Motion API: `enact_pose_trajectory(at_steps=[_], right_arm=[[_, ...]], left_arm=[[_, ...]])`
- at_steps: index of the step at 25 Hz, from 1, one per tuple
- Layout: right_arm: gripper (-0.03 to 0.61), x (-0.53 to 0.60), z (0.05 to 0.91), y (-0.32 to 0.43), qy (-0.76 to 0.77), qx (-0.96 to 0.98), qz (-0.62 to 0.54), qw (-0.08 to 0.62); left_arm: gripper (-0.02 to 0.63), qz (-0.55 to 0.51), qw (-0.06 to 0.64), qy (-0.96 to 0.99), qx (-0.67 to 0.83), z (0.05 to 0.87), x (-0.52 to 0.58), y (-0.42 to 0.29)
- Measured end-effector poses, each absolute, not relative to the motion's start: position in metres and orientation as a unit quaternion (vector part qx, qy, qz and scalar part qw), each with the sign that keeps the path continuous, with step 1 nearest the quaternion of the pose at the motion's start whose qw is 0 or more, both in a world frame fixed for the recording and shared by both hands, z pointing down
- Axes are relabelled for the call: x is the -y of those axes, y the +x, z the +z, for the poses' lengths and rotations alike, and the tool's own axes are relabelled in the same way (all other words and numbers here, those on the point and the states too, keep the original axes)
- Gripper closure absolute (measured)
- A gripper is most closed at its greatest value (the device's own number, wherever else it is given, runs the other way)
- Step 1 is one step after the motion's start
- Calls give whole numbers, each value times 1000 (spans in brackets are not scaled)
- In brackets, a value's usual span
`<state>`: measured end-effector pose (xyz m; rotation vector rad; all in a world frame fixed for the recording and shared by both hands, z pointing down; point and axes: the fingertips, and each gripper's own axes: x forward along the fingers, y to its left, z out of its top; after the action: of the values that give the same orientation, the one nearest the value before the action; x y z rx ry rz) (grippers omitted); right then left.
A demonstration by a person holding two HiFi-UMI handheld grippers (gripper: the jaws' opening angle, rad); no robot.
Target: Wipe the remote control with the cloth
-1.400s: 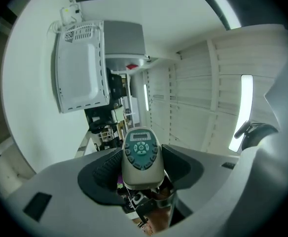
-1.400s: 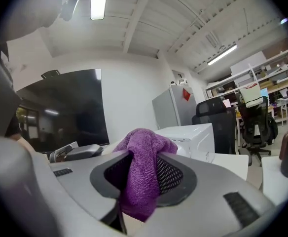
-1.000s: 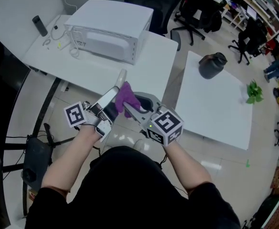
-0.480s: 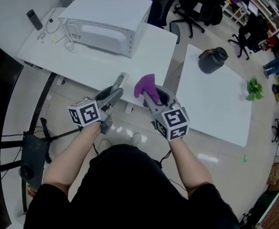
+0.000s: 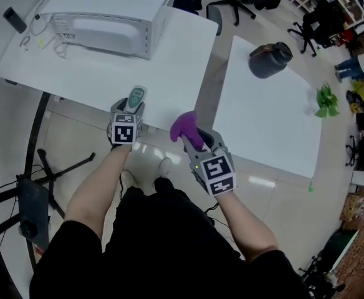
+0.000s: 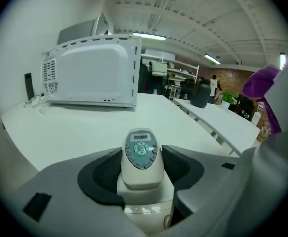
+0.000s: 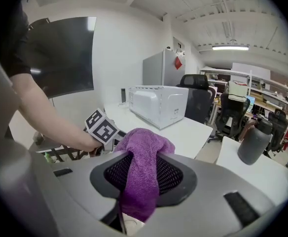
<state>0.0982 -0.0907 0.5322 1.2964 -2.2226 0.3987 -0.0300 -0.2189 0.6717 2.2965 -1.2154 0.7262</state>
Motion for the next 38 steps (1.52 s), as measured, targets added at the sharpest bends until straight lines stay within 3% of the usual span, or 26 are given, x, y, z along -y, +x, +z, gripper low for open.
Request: enact_pose_trajectory(at_steps=[11,25,28,38], right_arm=[[430,125,596,97,466,809,184,307],[388,191,696,80,440,789,205,376],[356,189,687,80,436,794,198,374],[360,127,572,64,457,830,146,285]], left_arm=[[360,289,192,820,455,694,222,-30],[341,265,191,820,470,645,167,-59],[341,257,186,822,474,635,154,-58],[342,195,137,861,449,556,116,-57]])
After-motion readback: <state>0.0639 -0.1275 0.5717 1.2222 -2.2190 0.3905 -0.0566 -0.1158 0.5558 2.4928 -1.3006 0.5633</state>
